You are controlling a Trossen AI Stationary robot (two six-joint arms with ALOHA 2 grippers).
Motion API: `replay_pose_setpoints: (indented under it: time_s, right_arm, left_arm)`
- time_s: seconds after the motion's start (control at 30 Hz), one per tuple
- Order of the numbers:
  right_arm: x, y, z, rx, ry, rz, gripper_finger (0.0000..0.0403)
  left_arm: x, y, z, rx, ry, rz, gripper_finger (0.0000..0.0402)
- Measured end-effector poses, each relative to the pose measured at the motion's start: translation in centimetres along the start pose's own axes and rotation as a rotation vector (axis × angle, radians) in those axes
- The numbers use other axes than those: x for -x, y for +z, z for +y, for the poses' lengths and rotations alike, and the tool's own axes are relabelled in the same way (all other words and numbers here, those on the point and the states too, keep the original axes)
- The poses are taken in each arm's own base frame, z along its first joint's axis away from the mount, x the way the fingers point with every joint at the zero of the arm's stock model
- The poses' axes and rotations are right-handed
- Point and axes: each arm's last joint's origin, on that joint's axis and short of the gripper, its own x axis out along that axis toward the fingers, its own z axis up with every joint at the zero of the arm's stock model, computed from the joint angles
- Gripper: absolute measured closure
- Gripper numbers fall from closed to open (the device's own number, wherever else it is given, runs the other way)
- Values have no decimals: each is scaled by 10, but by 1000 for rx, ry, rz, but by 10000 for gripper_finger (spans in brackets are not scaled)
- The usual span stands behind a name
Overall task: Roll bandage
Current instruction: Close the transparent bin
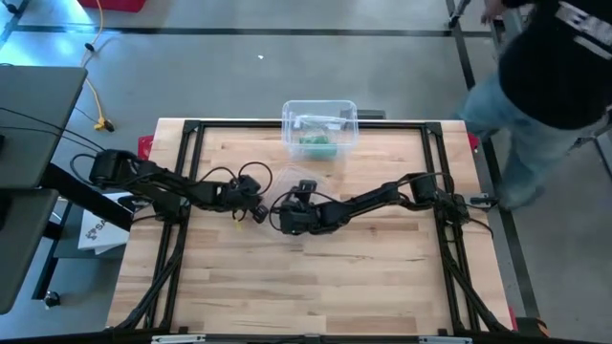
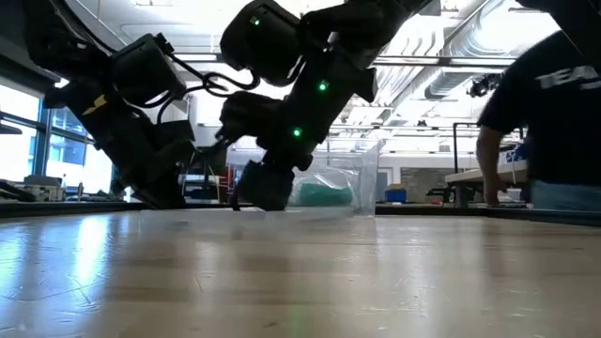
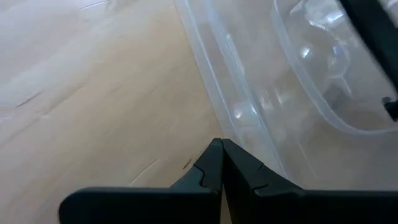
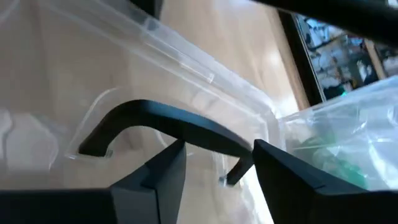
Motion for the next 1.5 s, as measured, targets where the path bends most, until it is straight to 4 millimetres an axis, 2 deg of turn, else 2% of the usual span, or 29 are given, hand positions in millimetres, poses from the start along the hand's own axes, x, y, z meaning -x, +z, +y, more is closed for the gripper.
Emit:
replay_pose_setpoints:
  time_s: [0.17,0.43,0.57,0.7,0.83,0.93,1.0,1.1,1.2,1.27,1.37,1.5]
  right_arm:
    - [-3,2,-3,-84,2,-16,226]
    - [-18,1,-13,48,199,-27,227]
    - [-18,3,-22,237,199,-47,227]
    - [-14,10,-38,434,343,-112,227]
    - [-23,10,-57,565,416,-116,227]
    - [-31,0,-62,512,513,-58,227]
    - [-30,-5,-60,443,564,8,227]
    - [-21,-6,-50,272,593,84,227]
    - [-4,-1,-32,125,643,93,227]
    - [7,3,-25,127,647,72,227]
    - [19,9,-27,190,605,20,227]
    - [15,15,-37,306,561,-68,227]
  left_arm:
    - [9,1,5,-31,35,-1,401]
    - [20,6,8,-67,39,-41,401]
    - [21,7,6,-76,7,-37,401]
    - [21,11,1,-63,-70,-56,401]
    - [16,16,0,-58,-93,-81,401]
    - [8,15,0,-43,-79,-75,401]
    - [3,16,-3,-33,-90,-92,401]
    - [-4,15,-6,-31,-105,-109,401]
    - [-9,15,-9,-41,-139,-119,401]
    - [-10,16,-11,-49,-163,-121,401]
    - [-10,16,-11,-73,-161,-120,401]
    - [-11,15,-11,-103,-172,-110,401]
